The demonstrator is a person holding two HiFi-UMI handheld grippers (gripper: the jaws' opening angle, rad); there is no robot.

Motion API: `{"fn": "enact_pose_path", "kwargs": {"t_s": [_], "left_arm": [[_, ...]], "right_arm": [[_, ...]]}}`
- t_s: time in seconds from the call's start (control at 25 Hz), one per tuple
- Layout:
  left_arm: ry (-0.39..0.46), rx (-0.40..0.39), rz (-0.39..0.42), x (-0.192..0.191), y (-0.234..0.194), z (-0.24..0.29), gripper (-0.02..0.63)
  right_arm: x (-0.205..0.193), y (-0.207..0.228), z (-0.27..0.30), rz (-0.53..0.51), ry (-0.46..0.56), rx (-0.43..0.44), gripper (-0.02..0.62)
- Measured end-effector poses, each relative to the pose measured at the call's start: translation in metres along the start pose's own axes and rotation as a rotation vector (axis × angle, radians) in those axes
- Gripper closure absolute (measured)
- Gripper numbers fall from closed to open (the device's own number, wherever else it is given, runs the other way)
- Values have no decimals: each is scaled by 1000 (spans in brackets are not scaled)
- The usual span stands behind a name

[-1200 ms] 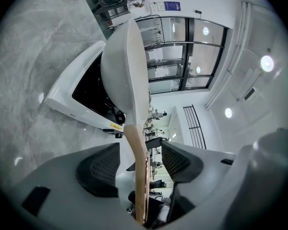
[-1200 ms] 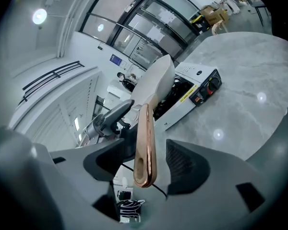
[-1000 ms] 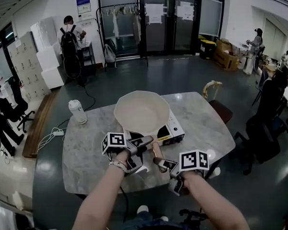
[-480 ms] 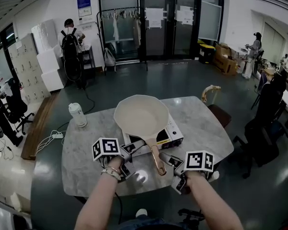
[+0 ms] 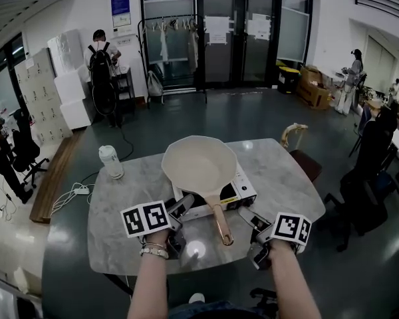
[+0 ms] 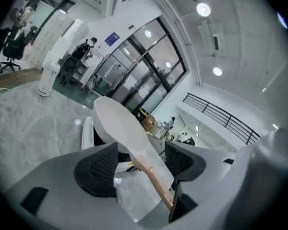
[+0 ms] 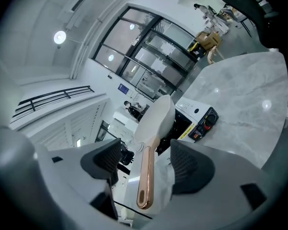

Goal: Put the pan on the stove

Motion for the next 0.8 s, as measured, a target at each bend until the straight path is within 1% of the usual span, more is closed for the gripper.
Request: {"fn": "enact_pose_path", "kwargs": {"t_s": [0.12,0.16,0.24,0.28,0.36,0.44,0.48,0.52,0.56,0.6,0.64,0.68,0.8], "left_arm": [[75,-7,19,12,5,-11,290],[89,-5,40,15,6,-14,290],[114,12,108,22,10,-19,294],[128,24,149,24,13,-22,310],[156,46,229,29,18,-27,396],[175,56,290,32,24,-30,438],[180,58,314,33,27,-32,448],[186,61,338,34,30,-33,462],[193,68,366,36,32,-34,489],[203,77,400,38,34,-36,528],[212,85,440,40,36,-37,582],[221,88,481,41,39,-38,592],[246,78,580,43,48,-38,595]], "right_arm": [[7,3,-6,-10,32,-4,279],[9,3,-9,-25,46,-6,279],[13,-2,-13,-75,73,-3,280],[14,-5,-14,-109,84,-2,281],[15,-12,-15,-179,104,-14,281],[17,-18,-17,-235,133,-33,286],[18,-21,-18,-263,154,-40,304],[21,-25,-20,-299,180,-46,355],[23,-29,-23,-342,208,-55,427],[26,-32,-25,-391,238,-69,450],[29,-35,-27,-442,267,-86,493],[32,-37,-28,-492,293,-103,524],[36,-43,-31,-619,346,-129,556]]}}
Point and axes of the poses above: the fingertips, and each gripper's own axes: z forward along the fingers, y to its right, x out of its top, the point moved 1 cm from there along -z, backward along the fingers, and after that the axes turned 8 degrees about -x, right-handed, at the moved point
